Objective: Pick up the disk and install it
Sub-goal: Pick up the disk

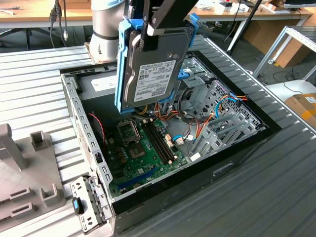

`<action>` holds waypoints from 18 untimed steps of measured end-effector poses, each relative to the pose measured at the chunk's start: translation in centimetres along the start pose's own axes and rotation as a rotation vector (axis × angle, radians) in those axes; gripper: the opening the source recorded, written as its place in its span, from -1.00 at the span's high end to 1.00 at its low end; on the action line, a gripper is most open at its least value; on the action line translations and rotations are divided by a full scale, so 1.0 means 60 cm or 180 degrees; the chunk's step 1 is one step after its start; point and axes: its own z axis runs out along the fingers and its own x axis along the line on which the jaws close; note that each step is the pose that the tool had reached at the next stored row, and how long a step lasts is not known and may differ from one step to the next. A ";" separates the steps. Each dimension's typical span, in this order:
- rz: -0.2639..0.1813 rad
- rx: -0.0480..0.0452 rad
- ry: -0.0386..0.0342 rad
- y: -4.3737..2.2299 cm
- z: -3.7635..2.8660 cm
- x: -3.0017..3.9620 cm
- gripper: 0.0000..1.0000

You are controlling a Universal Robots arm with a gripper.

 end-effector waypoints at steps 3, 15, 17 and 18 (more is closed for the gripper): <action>0.0000 0.0000 0.0000 -0.002 0.000 0.012 0.27; -0.0002 0.0001 0.0000 -0.007 -0.002 0.070 0.27; -0.0019 0.0003 0.0000 -0.012 -0.002 0.070 0.27; -0.0021 0.0003 0.0000 -0.015 -0.002 0.070 0.27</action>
